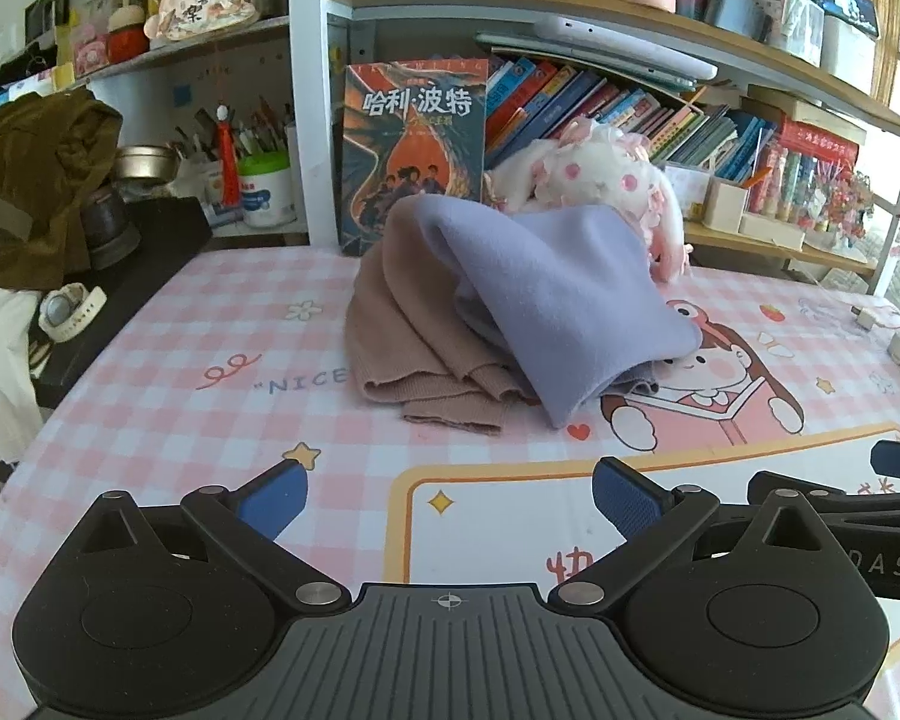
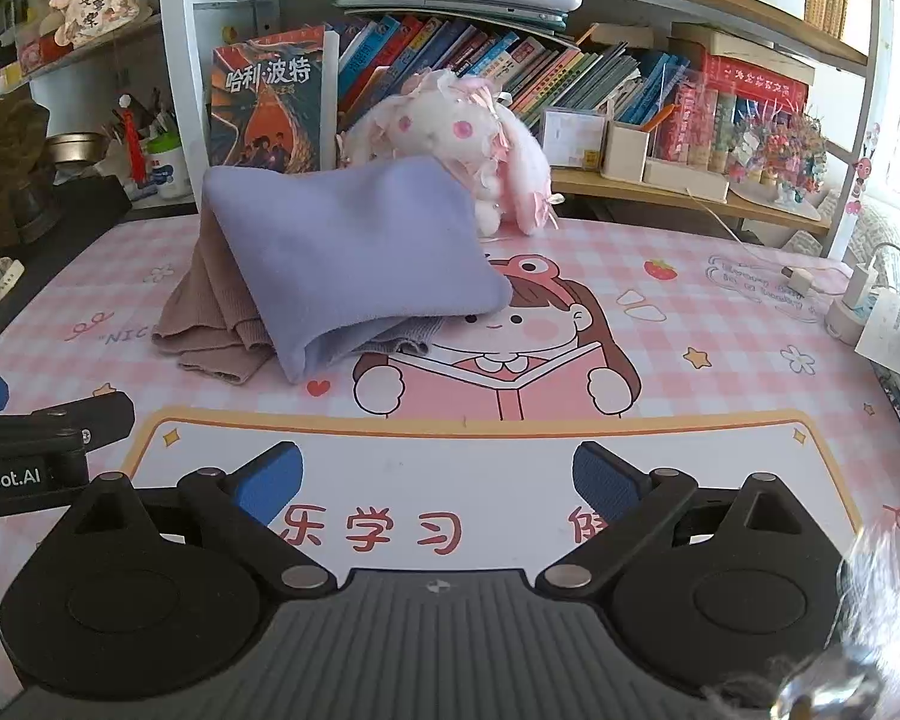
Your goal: Fold clothes
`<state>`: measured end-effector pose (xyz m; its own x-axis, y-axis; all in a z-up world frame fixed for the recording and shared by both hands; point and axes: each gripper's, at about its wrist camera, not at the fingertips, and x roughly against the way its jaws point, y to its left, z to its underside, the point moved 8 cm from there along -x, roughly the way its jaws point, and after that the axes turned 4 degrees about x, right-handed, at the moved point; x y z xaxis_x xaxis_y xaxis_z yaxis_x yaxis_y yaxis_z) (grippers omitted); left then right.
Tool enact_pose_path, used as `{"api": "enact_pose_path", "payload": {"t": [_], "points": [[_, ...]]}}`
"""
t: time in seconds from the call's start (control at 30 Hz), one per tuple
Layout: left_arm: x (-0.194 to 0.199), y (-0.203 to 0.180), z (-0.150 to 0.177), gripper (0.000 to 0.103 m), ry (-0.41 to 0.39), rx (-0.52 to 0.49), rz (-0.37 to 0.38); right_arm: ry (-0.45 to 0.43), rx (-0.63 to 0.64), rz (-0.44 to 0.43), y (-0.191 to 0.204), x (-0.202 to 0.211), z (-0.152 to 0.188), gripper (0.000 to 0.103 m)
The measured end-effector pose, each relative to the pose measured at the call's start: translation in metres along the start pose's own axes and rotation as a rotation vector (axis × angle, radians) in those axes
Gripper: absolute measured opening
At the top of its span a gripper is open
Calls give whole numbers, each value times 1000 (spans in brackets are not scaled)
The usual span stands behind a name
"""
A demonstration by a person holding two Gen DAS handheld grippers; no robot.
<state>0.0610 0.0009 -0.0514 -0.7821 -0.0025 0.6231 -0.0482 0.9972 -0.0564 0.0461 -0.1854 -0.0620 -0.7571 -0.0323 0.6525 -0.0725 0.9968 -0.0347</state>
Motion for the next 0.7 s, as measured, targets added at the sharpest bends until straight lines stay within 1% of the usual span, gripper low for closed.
{"api": "enact_pose_path", "payload": {"t": [0.2, 0.47, 0.7], "points": [[1, 2, 4, 102, -4, 20, 0, 1, 1, 1, 0, 1, -1, 98], [-2, 5, 0, 102, 28, 19, -2, 1, 0, 1, 3, -1, 2, 98], [-2, 6, 1, 102, 28, 21, -3, 5, -3, 0, 2, 0, 1, 98]]}}
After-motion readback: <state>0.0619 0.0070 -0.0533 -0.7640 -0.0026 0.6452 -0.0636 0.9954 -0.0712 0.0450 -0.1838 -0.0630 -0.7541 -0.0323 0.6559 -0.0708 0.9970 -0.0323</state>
